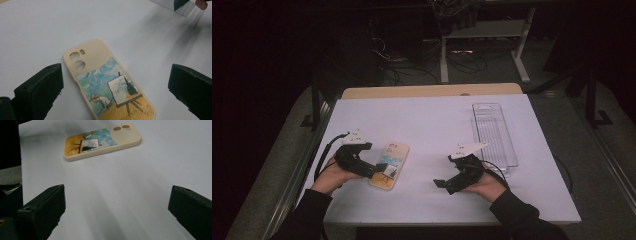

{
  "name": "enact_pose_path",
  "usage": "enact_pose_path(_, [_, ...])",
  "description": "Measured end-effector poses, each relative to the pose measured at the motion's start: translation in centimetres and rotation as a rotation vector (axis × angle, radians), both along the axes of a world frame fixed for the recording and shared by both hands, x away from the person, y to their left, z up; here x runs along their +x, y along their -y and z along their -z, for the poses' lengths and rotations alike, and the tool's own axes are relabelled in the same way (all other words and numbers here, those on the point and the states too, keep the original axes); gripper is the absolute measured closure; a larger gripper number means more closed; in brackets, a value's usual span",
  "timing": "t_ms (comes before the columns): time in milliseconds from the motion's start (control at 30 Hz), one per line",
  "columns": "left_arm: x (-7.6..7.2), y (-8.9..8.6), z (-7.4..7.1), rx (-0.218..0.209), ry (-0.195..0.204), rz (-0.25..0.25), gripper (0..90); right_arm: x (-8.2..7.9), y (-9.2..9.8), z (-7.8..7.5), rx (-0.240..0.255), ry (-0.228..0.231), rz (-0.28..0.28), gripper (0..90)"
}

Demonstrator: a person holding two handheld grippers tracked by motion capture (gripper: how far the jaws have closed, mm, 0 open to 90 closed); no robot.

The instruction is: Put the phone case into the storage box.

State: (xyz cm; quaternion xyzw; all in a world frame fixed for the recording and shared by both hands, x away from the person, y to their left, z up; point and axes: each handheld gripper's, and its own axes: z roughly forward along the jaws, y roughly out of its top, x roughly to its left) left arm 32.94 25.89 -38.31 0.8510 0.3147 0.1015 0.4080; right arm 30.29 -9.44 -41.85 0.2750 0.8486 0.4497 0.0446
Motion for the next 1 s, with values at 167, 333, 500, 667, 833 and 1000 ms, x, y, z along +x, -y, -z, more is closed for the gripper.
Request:
enact_pose_path(167, [0.9,0.3,-0.7,0.0,0.011,-0.018,0.0,0.1,0.0,0.0,0.001,-0.002,-0.001,0.7])
enact_pose_path(333, [1.9,0.5,-1.5,-0.007,0.028,-0.036,0.0,0.1,-0.1,0.0,0.001,-0.002,-0.003,0.7])
enact_pose_path(500, [2.4,0.8,-1.8,0.001,0.019,-0.084,0.0,0.1,-0.1,0.0,0.0,-0.003,-0.004,0.7])
enact_pose_path(667, [2.6,1.4,-1.8,-0.007,0.01,-0.127,0.0,0.1,-0.1,0.1,-0.001,-0.002,-0.003,0.7])
enact_pose_path(833, [2.6,1.7,-1.9,0.025,0.015,-0.152,0.0,0.2,0.0,0.0,0.0,0.003,-0.004,0.7])
enact_pose_path(1000, [2.4,2.1,-1.7,0.022,0.003,-0.209,0.0,0.2,0.0,0.0,0.002,0.001,-0.002,0.7])
